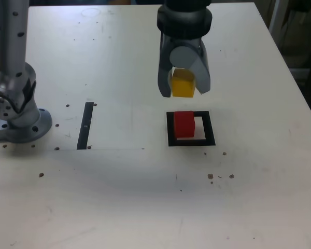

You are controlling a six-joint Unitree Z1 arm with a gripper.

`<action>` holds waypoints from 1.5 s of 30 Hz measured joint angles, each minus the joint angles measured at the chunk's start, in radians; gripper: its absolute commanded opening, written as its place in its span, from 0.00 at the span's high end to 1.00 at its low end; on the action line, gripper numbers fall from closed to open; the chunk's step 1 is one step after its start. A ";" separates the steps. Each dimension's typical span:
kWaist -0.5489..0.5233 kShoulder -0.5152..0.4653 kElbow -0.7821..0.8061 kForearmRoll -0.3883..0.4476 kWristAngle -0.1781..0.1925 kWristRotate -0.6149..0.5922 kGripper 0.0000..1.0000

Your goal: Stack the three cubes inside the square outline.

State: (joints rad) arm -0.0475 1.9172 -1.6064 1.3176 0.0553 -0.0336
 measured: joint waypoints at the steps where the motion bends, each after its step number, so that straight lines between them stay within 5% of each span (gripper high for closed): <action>1: -0.005 0.003 0.001 -0.001 0.000 -0.012 0.83; 12: -0.074 0.040 0.031 -0.008 0.011 -0.136 0.83; 45: -0.067 0.100 0.051 -0.067 0.009 -0.121 0.80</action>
State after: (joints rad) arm -0.1145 2.0168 -1.5556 1.2503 0.0639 -0.1549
